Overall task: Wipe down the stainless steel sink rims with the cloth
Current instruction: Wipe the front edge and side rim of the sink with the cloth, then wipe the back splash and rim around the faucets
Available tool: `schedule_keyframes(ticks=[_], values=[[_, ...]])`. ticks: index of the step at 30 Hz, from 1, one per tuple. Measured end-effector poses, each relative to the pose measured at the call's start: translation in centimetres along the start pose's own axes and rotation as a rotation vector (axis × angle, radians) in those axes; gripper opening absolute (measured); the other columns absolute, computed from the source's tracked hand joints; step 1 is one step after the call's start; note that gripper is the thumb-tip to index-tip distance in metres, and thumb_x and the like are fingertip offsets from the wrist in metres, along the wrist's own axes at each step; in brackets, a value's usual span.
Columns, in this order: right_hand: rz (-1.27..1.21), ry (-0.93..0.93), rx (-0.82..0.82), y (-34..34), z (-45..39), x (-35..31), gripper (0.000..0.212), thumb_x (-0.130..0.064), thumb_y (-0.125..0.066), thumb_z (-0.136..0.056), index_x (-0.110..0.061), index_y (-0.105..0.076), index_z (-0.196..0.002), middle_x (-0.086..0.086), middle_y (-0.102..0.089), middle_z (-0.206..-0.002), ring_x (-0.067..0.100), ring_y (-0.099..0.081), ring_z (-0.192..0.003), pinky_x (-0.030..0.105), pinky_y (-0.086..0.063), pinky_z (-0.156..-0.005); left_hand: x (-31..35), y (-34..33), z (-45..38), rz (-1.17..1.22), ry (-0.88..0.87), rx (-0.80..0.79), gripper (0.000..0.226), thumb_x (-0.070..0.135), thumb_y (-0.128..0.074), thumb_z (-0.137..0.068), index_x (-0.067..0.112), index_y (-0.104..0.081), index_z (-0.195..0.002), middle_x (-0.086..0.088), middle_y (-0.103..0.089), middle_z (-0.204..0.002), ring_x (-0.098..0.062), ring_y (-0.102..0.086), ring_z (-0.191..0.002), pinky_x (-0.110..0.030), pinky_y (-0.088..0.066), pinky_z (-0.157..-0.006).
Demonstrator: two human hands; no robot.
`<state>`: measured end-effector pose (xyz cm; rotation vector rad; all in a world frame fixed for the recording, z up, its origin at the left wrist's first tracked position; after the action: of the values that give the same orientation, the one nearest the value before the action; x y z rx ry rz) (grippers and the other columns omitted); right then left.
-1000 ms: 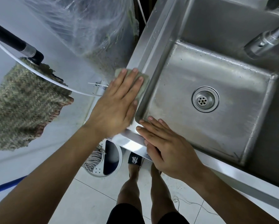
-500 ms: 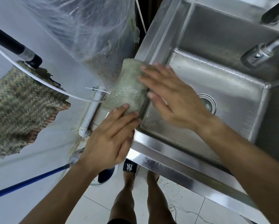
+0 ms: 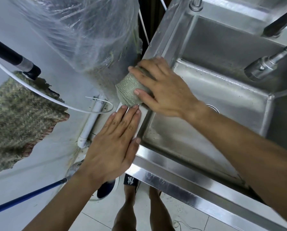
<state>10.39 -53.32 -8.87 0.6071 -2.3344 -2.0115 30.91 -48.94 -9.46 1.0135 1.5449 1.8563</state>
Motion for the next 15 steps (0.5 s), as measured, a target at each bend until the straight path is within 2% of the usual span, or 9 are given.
schedule_keyframes(ticks=[2,3,5,8,10,11,13,15], values=[[-0.047,0.219,-0.098,-0.7,-0.4,2.0,0.048,-0.033,-0.042,-0.111,-0.016,-0.046,-0.155,0.015,-0.043,-0.16,0.036,-0.031,-0.153,0.052,-0.02,-0.128,-0.3,0.0,-1.2,-0.002,0.001,-0.006,0.063,0.036,-0.028,-0.108,0.009,-0.02,-0.164,-0.008,-0.018,-0.172,-0.024,-0.008,-0.161,-0.042,-0.008,-0.13],[-0.053,0.234,-0.127,-1.1,-0.5,3.0,0.047,-0.031,-0.04,-0.112,-0.017,-0.043,-0.157,0.014,-0.037,-0.164,0.035,-0.025,-0.156,0.053,-0.016,-0.129,-0.4,0.0,-1.6,-0.002,0.002,-0.008,0.062,0.036,-0.028,-0.108,0.009,-0.021,-0.164,-0.008,-0.018,-0.172,-0.024,-0.008,-0.161,-0.042,-0.009,-0.13],[-0.047,0.079,-0.086,-0.9,-0.9,4.9,0.049,-0.033,-0.032,-0.113,-0.02,-0.036,-0.16,0.01,-0.028,-0.169,0.031,-0.015,-0.159,0.052,-0.011,-0.13,-0.5,-0.1,-2.0,0.002,0.002,-0.005,0.062,0.035,-0.029,-0.107,0.009,-0.021,-0.164,-0.006,-0.016,-0.173,-0.023,-0.006,-0.161,-0.044,-0.011,-0.13],[-0.145,-0.315,-0.042,-0.2,-1.5,4.8,0.055,-0.04,-0.021,-0.113,-0.023,-0.02,-0.165,0.004,-0.01,-0.174,0.026,0.0,-0.161,0.049,-0.003,-0.131,-0.4,-0.2,-1.8,0.016,0.011,0.002,0.061,0.032,-0.029,-0.108,0.009,-0.02,-0.164,-0.006,-0.013,-0.173,-0.022,-0.004,-0.161,-0.047,-0.016,-0.129],[-0.137,-0.4,-0.098,-0.2,-1.2,2.6,0.058,-0.042,-0.018,-0.113,-0.022,-0.01,-0.166,0.005,-0.001,-0.175,0.026,0.003,-0.161,0.045,0.002,-0.131,-0.5,-0.3,-1.7,0.031,0.016,-0.001,0.061,0.032,-0.028,-0.108,0.01,-0.02,-0.164,-0.005,-0.013,-0.173,-0.021,-0.004,-0.161,-0.048,-0.018,-0.128],[-0.084,-0.368,-0.101,-0.2,-0.9,1.8,0.059,-0.041,-0.02,-0.112,-0.02,-0.012,-0.166,0.01,-0.005,-0.174,0.03,-0.005,-0.159,0.044,-0.003,-0.131,-0.5,-0.3,-1.7,0.036,0.014,0.001,0.06,0.032,-0.028,-0.108,0.011,-0.02,-0.164,-0.004,-0.012,-0.173,-0.021,-0.004,-0.161,-0.048,-0.017,-0.128],[0.048,-0.171,-0.04,0.3,-0.5,1.7,0.059,-0.04,-0.028,-0.11,-0.012,-0.029,-0.162,0.018,-0.027,-0.166,0.037,-0.031,-0.147,0.046,-0.023,-0.125,-0.6,-0.3,-1.9,0.04,0.007,0.014,0.06,0.032,-0.027,-0.108,0.011,-0.02,-0.164,-0.004,-0.013,-0.173,-0.02,-0.004,-0.161,-0.047,-0.016,-0.128],[0.137,0.07,-0.048,0.4,-1.1,3.6,0.057,-0.037,-0.033,-0.11,-0.006,-0.036,-0.158,0.018,-0.034,-0.164,0.037,-0.035,-0.147,0.047,-0.027,-0.124,-0.7,-0.4,-2.3,0.047,0.002,0.032,0.06,0.033,-0.028,-0.108,0.011,-0.021,-0.164,-0.003,-0.013,-0.173,-0.02,-0.004,-0.161,-0.045,-0.014,-0.129]])
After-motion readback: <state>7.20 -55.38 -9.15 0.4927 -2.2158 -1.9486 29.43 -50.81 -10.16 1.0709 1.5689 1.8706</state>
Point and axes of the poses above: each hand's wrist, its own z-axis away from the middle knuckle, its own y-axis out of the back of the hand, x = y × z, the point moved 3 cm from there along -z, towards the middle knuckle
